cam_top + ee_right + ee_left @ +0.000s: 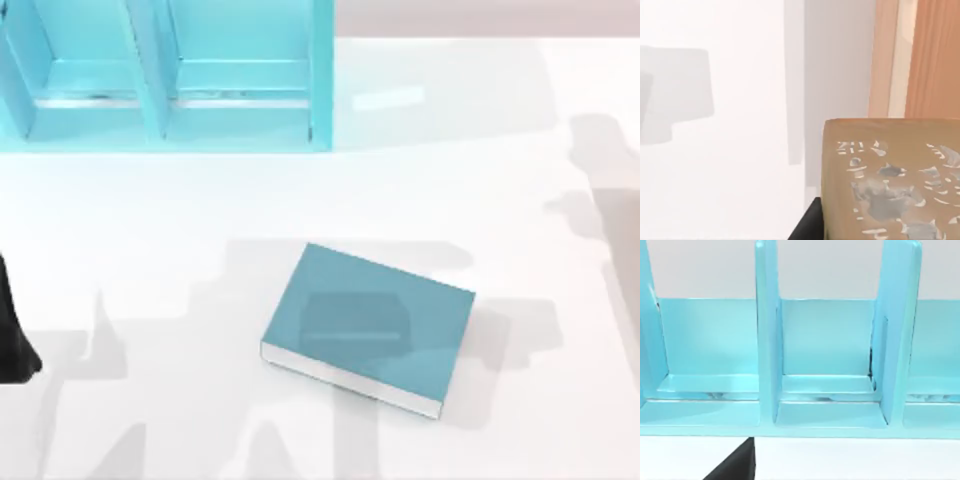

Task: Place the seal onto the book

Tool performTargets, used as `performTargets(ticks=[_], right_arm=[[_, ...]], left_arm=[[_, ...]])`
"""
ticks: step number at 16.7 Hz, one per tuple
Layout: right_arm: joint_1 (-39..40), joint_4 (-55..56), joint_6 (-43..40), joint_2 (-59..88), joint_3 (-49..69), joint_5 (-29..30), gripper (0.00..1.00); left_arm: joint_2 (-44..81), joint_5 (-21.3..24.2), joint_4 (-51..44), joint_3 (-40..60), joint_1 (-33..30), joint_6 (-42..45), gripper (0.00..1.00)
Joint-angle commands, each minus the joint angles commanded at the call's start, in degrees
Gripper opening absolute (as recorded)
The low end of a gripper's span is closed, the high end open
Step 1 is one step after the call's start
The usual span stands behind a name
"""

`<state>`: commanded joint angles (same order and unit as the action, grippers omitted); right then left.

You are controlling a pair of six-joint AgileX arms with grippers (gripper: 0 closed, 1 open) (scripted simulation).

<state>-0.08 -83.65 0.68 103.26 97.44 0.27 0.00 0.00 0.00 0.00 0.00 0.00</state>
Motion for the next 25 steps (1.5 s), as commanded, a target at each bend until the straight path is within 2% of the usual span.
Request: performTargets(ticks=[4, 7, 19, 22, 25], right_arm=[[-0.1, 0.2, 0.2, 0.3, -0.1, -0.2, 0.00], [3.4, 1.1, 3.9, 1.8, 0.6, -0.1, 0.00], [36.8, 10.1, 37.8, 17.7, 7.4, 0.0, 0.00], [41.5, 11.2, 42.1, 19.9, 8.3, 0.0, 0.00], [42.0, 11.4, 42.6, 20.2, 8.4, 0.0, 0.00]], left_arm=[[0.0, 0.0, 0.0, 0.0, 0.0, 0.0, 1.00], [0.0, 0.0, 0.0, 0.0, 0.0, 0.0, 1.00], [0.0, 0.0, 0.0, 0.0, 0.0, 0.0, 1.00], [0.0, 0.0, 0.0, 0.0, 0.0, 0.0, 1.00], [0.0, 0.0, 0.0, 0.0, 0.0, 0.0, 1.00]])
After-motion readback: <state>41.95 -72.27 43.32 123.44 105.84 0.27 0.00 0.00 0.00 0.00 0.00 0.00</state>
